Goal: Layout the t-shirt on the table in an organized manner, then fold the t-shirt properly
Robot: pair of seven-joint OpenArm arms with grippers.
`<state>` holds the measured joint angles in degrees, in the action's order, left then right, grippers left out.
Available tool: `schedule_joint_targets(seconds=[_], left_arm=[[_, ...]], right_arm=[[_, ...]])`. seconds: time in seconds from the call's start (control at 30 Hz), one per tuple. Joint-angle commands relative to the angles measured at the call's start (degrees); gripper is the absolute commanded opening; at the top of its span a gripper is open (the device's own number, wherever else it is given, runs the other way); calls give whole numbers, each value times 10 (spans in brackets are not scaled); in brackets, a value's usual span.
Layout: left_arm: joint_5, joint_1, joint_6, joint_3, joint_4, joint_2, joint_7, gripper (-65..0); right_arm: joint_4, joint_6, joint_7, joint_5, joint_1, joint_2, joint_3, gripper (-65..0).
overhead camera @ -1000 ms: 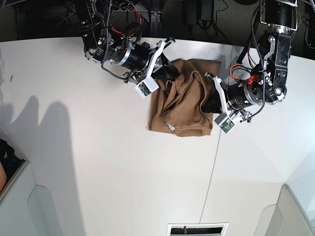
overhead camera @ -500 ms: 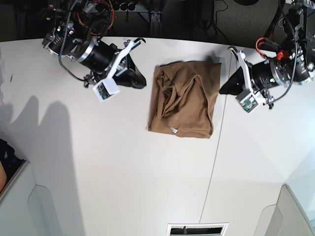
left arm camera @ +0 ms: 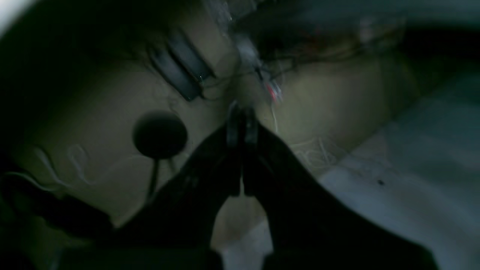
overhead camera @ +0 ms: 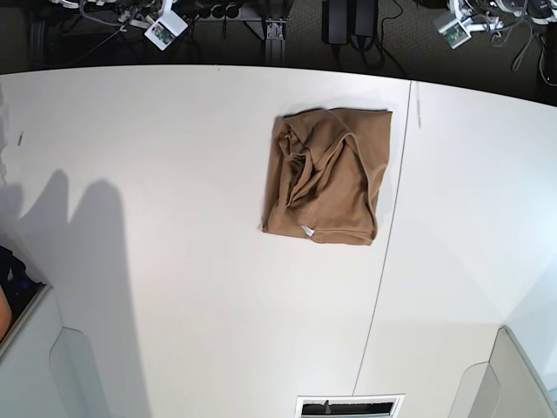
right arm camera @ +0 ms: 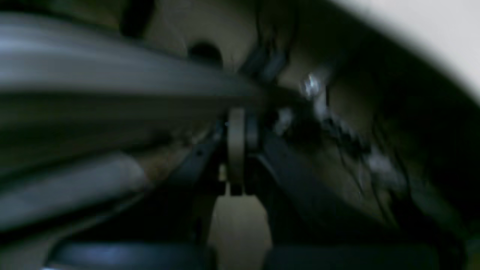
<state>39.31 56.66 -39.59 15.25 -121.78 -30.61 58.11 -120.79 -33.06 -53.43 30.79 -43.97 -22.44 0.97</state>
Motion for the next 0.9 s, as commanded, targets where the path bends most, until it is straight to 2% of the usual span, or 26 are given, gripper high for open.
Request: schedule_joint_targets(seconds=[0.0,0.17,0.27,0.33,0.43,0.5,0.67,0.77,0.87], left_arm=[[-14,8,-4,-9,13,-5,-13,-650],[-126,-28,-4,-84,171,-5,-63,-650],[-181,-96,33,-148,292,-5,-64,-650],[-208,-145,56,-200,378,-5,-64,-650],[-226,-224,95,-282,511,-1,-69,-650],[-238,-285,109,-326,597,12,-90,-650],[-239,-413,109,-401,763,64,-154,-650],[-239,-459,109,-420,805,94,-155,-650],[-239,-470,109,-422,807,105,-158,-650]], right_arm=[[14,-1,4,-6,-7,-10,-2,-650],[162,9,-7,-39,5,-15,-28,-650],[272,21,-7,-42,39,-15,-52,-650],[351,43,-7,-52,67,-15,-73,-650],[473,81,-32,-59,117,-12,-107,-650],[550,89,-37,-64,158,-1,-124,-650],[695,88,-33,-92,243,43,-129,-650],[718,81,-33,-115,271,61,-129,-650],[713,64,-36,-120,281,72,-129,-650]])
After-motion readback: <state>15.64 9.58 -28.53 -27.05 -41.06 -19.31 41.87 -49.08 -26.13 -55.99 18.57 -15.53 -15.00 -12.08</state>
